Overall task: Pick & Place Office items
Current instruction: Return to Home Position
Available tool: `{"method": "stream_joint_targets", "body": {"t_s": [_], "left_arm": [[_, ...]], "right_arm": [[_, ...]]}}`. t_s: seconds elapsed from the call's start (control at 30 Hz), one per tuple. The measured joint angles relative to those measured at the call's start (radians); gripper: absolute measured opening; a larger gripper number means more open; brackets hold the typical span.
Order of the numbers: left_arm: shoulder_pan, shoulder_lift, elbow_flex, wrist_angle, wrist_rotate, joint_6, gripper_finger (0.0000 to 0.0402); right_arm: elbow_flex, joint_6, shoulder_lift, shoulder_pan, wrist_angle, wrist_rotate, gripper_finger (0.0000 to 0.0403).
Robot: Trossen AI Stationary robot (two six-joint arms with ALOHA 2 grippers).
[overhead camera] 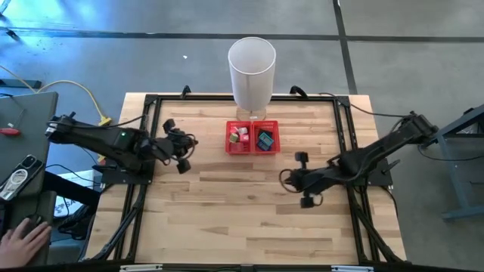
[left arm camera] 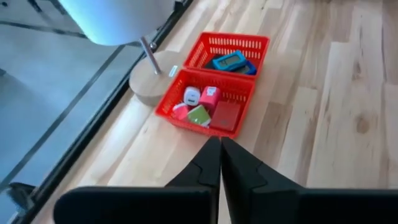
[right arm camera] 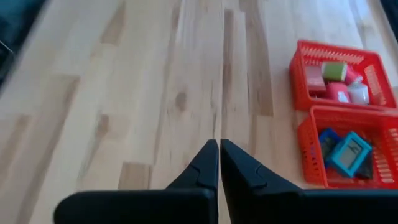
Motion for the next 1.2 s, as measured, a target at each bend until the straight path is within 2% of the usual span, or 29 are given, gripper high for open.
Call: {"method": "stream_joint_targets", "body": {"t_s": [0.17, 0.37, 0.47, 0.57, 0.67, 1.0, 1.2], "left_arm": [[0.024, -0.086, -0.014, -0.035, 0.021, 0.022, 0.0001], [0.078, -0.214, -0.120, -0.009, 0.024, -0.012, 0.0001], [0.093, -0.289, -0.212, 0.087, 0.086, -0.011, 0.0001], [0.095, -0.348, -0.307, 0.185, 0.133, -0.001, 0.0001], [0.096, -0.395, -0.395, 0.237, 0.135, 0.000, 0.0001], [0.071, -0.526, -0.577, 0.347, 0.148, 0.004, 0.0001], [0.029, -0.620, -0.624, 0.343, 0.149, 0.010, 0.0001]], "right_arm": [[-0.223, -0.029, -0.216, -0.024, 0.173, -0.020, 0.0004], [-0.550, -0.047, -0.489, -0.151, 0.536, -0.175, 0.0004], [-0.686, -0.046, -0.572, -0.218, 0.674, -0.247, 0.0003], [-0.783, -0.044, -0.608, -0.270, 0.758, -0.312, 0.0004], [-0.835, -0.035, -0.613, -0.307, 0.825, -0.341, 0.0003], [-0.971, -0.045, -0.608, -0.323, 0.998, -0.337, 0.0004], [-0.972, -0.038, -0.606, -0.322, 0.986, -0.318, 0.0004]]}}
